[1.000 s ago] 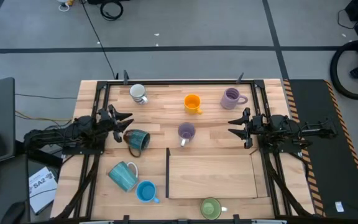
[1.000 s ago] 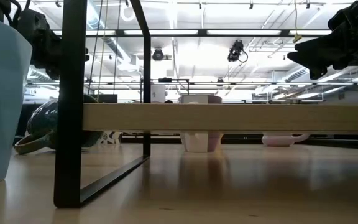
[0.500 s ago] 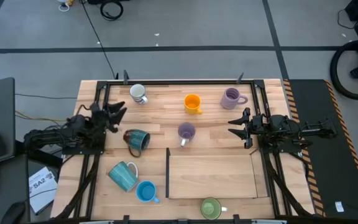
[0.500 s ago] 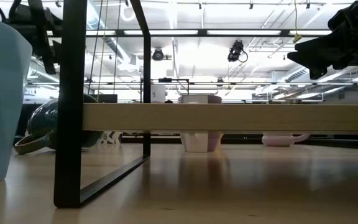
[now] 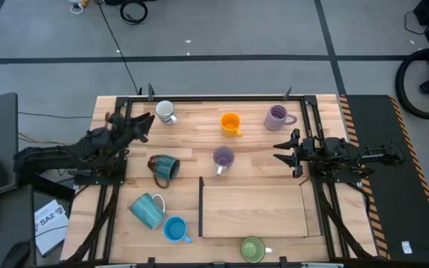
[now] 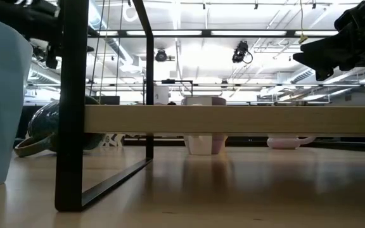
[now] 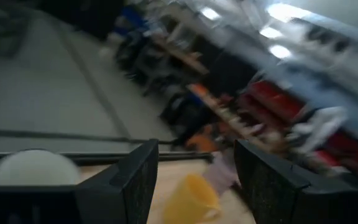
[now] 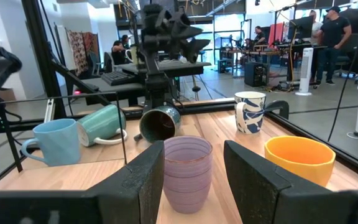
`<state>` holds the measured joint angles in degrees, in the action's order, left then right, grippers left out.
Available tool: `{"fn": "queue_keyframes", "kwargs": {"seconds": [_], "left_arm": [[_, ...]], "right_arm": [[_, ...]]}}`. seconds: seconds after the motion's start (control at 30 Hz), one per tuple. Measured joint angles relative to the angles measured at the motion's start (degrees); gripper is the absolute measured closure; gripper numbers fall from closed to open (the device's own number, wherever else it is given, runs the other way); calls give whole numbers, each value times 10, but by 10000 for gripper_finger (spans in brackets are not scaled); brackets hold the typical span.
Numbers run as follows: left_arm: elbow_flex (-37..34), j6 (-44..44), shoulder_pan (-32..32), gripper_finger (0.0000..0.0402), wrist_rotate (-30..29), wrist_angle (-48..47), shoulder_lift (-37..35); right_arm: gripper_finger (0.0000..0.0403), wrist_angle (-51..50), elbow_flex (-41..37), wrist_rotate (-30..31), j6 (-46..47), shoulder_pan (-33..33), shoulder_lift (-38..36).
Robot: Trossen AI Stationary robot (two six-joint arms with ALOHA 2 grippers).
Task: Place coffee mugs
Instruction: Put the white mug on the shelf
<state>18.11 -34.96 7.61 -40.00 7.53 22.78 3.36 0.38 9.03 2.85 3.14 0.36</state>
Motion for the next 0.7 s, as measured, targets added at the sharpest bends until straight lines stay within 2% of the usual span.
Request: {"fn": "queue_keyframes", "kwargs": {"seconds": [0.17, 0.4, 0.5, 0.7], "left_arm": [[105, -33, 62, 186, -8, -137, 102], [228, -96, 177, 186, 78, -325, 215], [259, -98, 223, 186, 119, -358, 256], [281, -96, 312, 186, 189, -369, 326]], "right_arm": [[231, 0, 0, 2, 0, 0, 0], [231, 0, 0, 2, 0, 0, 0], [231, 0, 0, 2, 0, 0, 0], [231, 0, 0, 3, 0, 0, 0]]}}
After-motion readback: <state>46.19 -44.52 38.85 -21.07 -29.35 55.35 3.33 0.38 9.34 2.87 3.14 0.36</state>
